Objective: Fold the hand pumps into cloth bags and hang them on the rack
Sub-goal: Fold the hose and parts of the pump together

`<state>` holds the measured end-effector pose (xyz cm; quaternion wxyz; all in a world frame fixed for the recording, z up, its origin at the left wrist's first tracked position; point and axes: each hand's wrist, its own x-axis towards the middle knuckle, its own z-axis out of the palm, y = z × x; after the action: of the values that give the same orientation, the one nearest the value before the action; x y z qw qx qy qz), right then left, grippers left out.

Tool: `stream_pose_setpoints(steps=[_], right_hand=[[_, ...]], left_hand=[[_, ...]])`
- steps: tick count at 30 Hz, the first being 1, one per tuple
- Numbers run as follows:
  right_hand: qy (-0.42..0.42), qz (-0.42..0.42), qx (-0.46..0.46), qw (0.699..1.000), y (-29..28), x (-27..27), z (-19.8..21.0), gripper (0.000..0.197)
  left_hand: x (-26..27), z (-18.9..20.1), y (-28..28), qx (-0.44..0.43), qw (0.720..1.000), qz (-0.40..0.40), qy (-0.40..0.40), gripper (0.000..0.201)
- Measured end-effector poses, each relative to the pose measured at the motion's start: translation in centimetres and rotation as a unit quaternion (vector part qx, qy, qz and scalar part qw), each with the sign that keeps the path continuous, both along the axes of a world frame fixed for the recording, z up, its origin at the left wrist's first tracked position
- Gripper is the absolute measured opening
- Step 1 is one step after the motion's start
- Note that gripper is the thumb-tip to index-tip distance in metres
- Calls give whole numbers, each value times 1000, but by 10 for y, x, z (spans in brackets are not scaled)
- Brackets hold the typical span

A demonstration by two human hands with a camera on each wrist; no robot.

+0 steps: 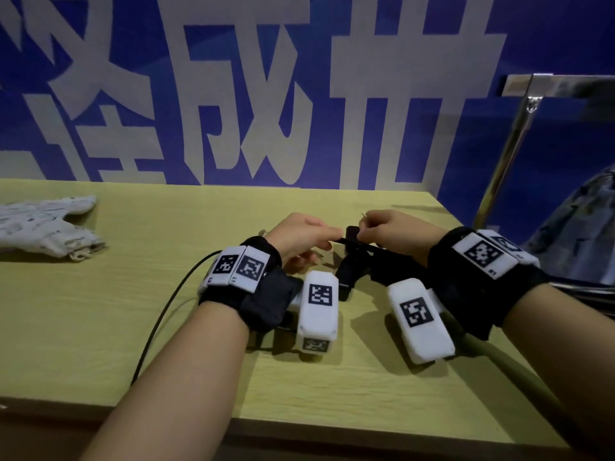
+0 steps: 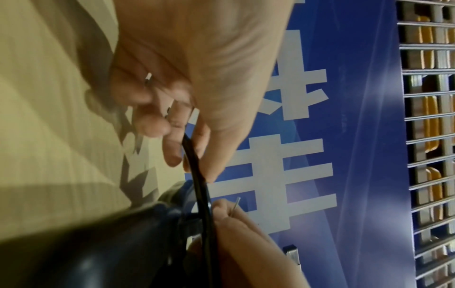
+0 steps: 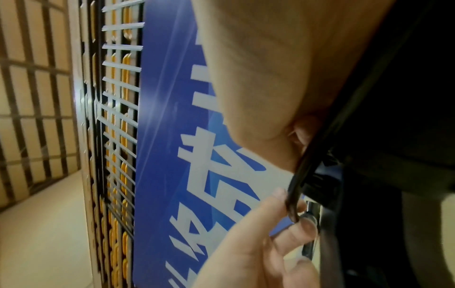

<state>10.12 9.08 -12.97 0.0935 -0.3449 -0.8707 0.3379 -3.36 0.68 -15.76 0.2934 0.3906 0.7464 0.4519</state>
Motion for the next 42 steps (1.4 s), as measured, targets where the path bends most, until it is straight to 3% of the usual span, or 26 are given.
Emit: stream_pose_setpoints(steps=[3,12,17,19,21,23,26,32,37,40,42], right_hand=[[62,21,-37,997,2,8,-3,20],[24,39,-8,999,-1,5,-1,26],[12,38,-18,999,-5,7,1,26],[15,34,-33,999,-4,8,1,26],[17,36,-47,998,-4,8,3,25],[6,44,-62,997,-4,9,5,23],[-22,78,-76,994,-2,11,6,24],[-68,131,-101,984,3,21,7,24],[-57,91,-114,988,5,22,5,9],[0,3,-153,988,7,21,3,24],[29,-20,-168,985,6,21,3,24]], left_hand=[[-1,-2,4,-21,1000,-4,0,15],[-1,-1,11,-71,997,0,9,10],[4,-7,8,-38,998,29,-32,10],[3,-9,8,0,994,57,-94,10],[-2,-5,5,69,972,80,-211,13],[-8,-2,0,146,926,109,-330,17],[-16,4,-8,201,874,157,-413,14],[-33,1,-5,165,905,258,-294,8],[-24,3,-8,128,936,205,-256,18],[-12,6,-6,128,965,190,-131,27],[-6,9,-5,145,973,173,-38,26]])
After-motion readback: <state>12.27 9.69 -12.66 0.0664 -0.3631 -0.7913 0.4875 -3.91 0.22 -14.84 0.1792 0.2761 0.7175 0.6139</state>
